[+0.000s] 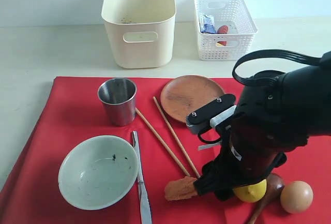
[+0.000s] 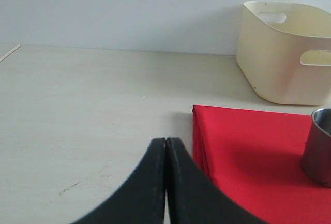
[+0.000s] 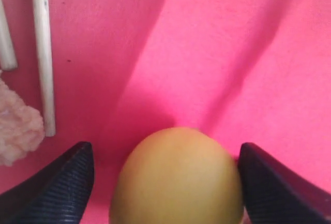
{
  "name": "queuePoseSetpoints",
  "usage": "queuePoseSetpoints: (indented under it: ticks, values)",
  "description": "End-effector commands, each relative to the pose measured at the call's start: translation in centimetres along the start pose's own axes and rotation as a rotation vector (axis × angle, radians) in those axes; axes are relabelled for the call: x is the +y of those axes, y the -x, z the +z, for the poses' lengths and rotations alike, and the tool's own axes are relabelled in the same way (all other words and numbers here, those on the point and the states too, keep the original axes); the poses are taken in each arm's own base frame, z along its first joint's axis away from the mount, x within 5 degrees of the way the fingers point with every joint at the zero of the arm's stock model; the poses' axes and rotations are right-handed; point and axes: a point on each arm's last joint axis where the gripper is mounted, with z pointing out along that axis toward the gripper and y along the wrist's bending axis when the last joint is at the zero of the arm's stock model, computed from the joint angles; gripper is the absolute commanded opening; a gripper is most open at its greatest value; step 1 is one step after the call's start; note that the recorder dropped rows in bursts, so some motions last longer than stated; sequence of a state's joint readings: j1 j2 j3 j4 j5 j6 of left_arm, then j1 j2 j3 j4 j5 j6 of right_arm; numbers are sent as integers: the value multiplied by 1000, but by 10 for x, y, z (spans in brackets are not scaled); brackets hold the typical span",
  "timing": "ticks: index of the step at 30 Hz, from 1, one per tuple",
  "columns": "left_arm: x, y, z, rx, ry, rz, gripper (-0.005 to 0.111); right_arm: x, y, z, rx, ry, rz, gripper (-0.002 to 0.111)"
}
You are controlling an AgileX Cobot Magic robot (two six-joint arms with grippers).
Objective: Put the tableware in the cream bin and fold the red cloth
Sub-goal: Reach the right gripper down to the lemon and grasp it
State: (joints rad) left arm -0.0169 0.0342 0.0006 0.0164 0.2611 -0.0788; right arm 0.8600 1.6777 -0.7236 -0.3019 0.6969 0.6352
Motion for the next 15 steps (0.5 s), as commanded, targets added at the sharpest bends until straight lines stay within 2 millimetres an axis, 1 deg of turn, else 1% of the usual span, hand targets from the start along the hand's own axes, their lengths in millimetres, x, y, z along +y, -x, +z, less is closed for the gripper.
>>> queuePoseSetpoints:
  ticks: [1,6,13,15]
  values:
    - [0,0,0,1,-7,0,1,1,1,1,-8,12,22,73]
    - [0,0,0,1,-7,0,1,1,0,1,-3,8,22,69]
    - [0,0,0,1,-7,0,1,0,-1,1,9,-1,23,69]
    - [0,0,0,1,-7,0,1,-1,-1,-2,34,-18,32,69]
